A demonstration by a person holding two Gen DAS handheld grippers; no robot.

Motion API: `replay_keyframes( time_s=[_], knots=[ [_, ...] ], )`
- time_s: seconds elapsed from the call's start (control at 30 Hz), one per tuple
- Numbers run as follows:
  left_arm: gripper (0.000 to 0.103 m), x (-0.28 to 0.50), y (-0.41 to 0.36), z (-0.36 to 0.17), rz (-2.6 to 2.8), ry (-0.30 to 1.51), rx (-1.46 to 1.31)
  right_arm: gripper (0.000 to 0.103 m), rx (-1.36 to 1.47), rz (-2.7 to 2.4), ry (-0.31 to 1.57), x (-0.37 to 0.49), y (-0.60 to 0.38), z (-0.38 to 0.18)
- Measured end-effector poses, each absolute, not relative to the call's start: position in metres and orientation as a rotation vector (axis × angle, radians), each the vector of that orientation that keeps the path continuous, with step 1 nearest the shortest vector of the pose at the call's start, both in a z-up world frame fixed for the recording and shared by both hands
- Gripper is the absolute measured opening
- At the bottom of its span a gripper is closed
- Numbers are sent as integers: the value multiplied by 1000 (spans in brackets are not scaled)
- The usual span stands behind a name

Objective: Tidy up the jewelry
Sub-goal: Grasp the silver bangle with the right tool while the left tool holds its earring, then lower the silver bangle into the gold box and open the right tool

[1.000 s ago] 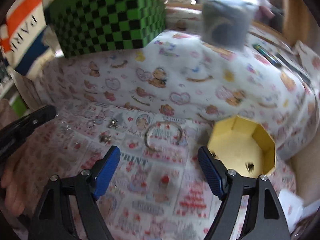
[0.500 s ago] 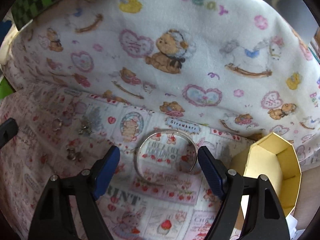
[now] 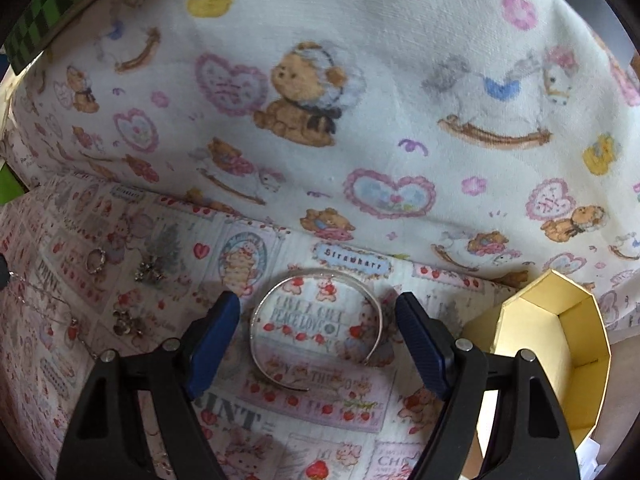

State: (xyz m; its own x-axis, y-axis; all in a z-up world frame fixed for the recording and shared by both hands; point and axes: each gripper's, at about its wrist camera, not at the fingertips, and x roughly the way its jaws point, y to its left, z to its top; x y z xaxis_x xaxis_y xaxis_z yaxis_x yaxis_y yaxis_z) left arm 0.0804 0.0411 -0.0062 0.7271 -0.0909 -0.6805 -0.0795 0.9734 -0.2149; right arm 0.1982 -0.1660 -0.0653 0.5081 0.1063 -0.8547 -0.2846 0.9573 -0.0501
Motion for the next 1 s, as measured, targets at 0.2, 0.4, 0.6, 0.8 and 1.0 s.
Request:
replay_keyframes(
  time_s=[0.2, 0.4, 0.6, 0.8, 1.0],
  knots=[
    [3, 82, 41, -7, -11, 769, -246, 65, -177, 268, 1010, 191, -167, -60],
    [3, 78, 42, -3, -5, 748, -254, 64, -228, 329, 986, 158, -155, -64],
    [3, 77, 44, -2, -3, 743, -257, 64, -207, 385, 960, 127, -148, -60],
    [3, 77, 39, -2, -1, 741, -225, 64, -127, 433, 879, 92, -171, -55],
    [3, 74, 36, 2, -17, 725, -213, 64, -39, 465, 799, 68, -193, -43]
  ],
)
